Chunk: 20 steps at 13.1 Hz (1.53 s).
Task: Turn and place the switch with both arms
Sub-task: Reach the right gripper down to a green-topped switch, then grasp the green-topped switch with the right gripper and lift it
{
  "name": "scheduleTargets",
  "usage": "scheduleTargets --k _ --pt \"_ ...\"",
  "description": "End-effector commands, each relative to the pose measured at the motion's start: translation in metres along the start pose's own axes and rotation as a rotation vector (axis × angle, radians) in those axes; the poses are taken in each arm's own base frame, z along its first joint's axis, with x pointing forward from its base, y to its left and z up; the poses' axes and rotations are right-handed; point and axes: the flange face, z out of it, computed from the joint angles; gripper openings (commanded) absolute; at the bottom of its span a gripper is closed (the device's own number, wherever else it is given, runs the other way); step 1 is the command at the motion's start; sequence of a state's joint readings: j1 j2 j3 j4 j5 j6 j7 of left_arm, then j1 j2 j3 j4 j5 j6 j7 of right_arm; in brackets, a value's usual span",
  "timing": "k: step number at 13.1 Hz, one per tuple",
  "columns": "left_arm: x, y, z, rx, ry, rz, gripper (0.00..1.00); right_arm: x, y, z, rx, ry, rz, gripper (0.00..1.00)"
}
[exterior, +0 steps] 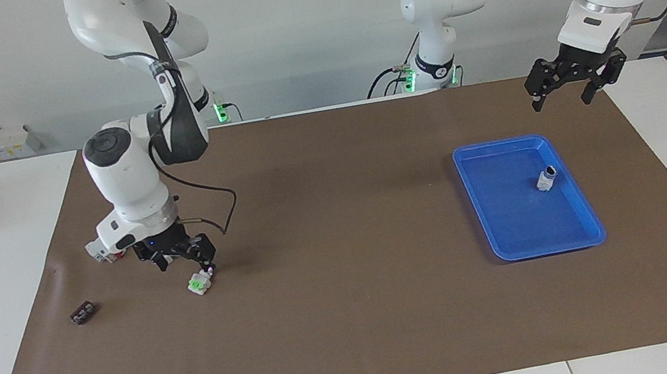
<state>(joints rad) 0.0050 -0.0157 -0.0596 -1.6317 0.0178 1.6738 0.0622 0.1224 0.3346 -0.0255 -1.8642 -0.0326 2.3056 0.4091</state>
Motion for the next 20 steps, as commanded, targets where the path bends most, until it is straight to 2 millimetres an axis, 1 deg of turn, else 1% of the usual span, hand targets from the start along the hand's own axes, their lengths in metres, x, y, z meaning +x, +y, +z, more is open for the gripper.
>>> scheduleTargets --k 1,2,3,6,7,10,13,14,15,16,17,20 --pt "-0.01 -0.001 -0.001 0.021 0.001 -0.007 1.0 0.007 0.008 0.017 -0.003 0.006 0.03 1.0" --pt "-0.01 -0.001 -0.001 0.021 0.001 -0.007 1.0 0.004 0.01 0.023 -0.008 -0.005 0.038 1.0" --pt "-0.01 -0.001 -0.001 0.021 0.001 -0.007 1.0 0.002 0.009 0.028 -0.011 -0.013 0.061 1.0" --pt "-0.01 -0.001 -0.001 0.021 0.001 -0.007 1.0 0.0 0.013 0.042 -0.022 -0.034 0.094 1.0" --pt "-0.01 -0.001 -0.001 0.021 0.001 -0.007 1.0 -0.006 0.011 0.049 -0.027 -0.046 0.097 1.0" --pt "-0.01 -0.001 -0.001 0.021 0.001 -0.007 1.0 -0.005 0.013 0.057 -0.026 -0.043 0.136 0.98" --pt "-0.01 -0.001 -0.001 0.021 0.001 -0.007 1.0 -0.006 0.013 0.062 -0.03 -0.052 0.137 0.93" --pt "-0.01 -0.001 -0.001 0.021 0.001 -0.007 1.0 -0.007 0.014 0.063 -0.031 -0.055 0.137 0.83" --pt "-0.01 -0.001 -0.001 0.021 0.001 -0.007 1.0 -0.008 0.015 0.064 -0.034 -0.059 0.128 0.59" --pt "-0.01 -0.001 -0.001 0.021 0.001 -0.007 1.0 -0.007 0.017 0.064 -0.034 -0.059 0.131 0.26" --pt "-0.01 -0.001 -0.001 0.021 0.001 -0.007 1.0 -0.005 0.02 0.064 -0.034 -0.057 0.142 0.0" --pt "-0.01 -0.001 -0.001 0.021 0.001 -0.007 1.0 -0.003 0.023 0.065 -0.033 -0.056 0.157 0.0"
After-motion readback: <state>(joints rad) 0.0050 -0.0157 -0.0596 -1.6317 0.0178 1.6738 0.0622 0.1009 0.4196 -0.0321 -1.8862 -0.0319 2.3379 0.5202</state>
